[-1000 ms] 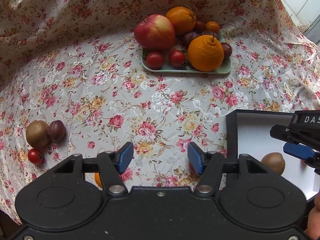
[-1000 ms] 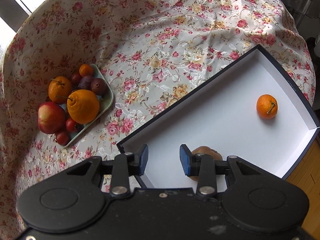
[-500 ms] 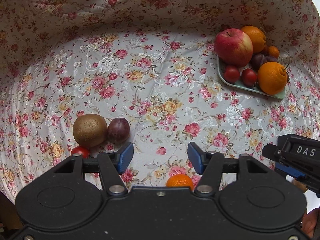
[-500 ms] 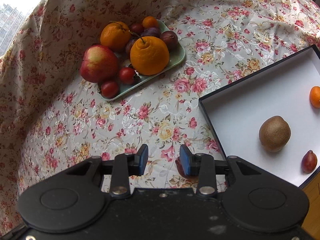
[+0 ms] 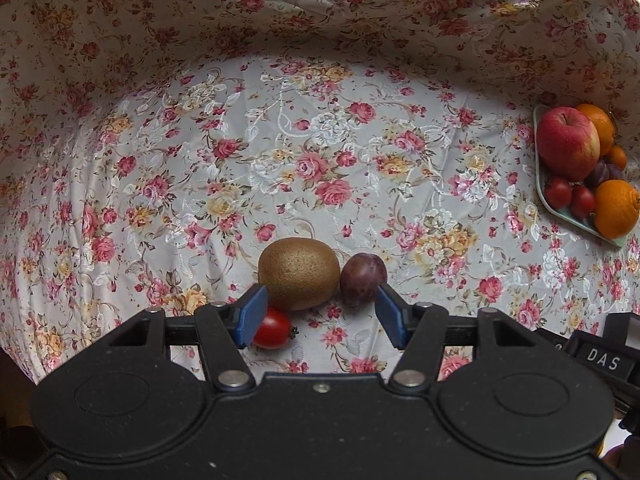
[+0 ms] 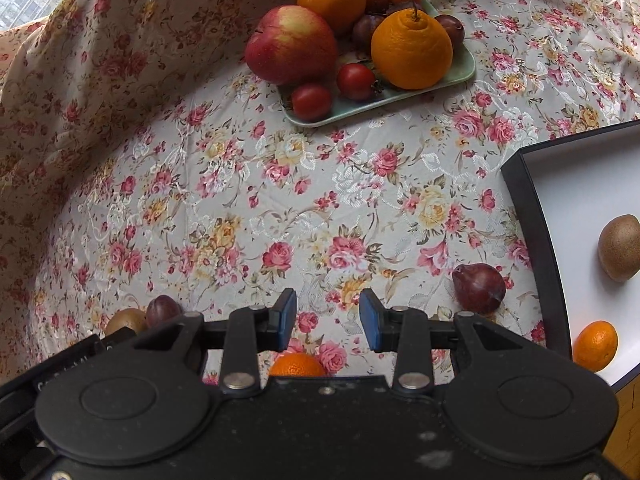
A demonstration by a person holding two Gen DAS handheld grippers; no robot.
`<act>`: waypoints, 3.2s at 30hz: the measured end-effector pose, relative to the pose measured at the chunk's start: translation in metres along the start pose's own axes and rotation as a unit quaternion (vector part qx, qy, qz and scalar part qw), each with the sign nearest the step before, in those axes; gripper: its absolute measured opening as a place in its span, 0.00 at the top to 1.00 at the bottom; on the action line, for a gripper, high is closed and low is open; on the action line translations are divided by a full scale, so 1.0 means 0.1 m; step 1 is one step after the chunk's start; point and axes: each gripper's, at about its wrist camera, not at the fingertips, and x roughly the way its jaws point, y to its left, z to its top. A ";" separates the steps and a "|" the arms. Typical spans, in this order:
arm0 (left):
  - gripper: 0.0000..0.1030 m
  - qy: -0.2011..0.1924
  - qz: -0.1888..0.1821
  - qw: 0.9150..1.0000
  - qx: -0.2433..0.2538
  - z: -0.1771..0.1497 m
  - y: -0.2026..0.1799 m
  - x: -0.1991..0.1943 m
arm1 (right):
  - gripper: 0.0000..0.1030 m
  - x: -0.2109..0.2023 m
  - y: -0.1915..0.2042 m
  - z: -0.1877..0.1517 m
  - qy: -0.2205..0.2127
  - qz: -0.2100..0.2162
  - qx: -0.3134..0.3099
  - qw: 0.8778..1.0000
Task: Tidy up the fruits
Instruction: 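Move the left tool to a second kiwi while the right tool returns to a mandarin, then close the left tool on the kiwi while the right tool grasps the mandarin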
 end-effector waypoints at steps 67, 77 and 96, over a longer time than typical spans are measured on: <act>0.38 0.025 -0.018 0.999 -0.041 0.14 0.26 0.28 | 0.57 0.42 0.44 -0.40 0.078 -0.026 -0.113 0.990; 0.35 0.028 -0.008 0.999 -0.033 0.14 0.15 0.43 | 0.57 0.48 0.42 -0.42 0.087 -0.022 -0.109 0.990; 0.40 0.036 -0.013 0.998 -0.057 0.15 0.16 0.60 | 0.57 0.45 0.32 -0.41 0.101 -0.009 -0.099 0.990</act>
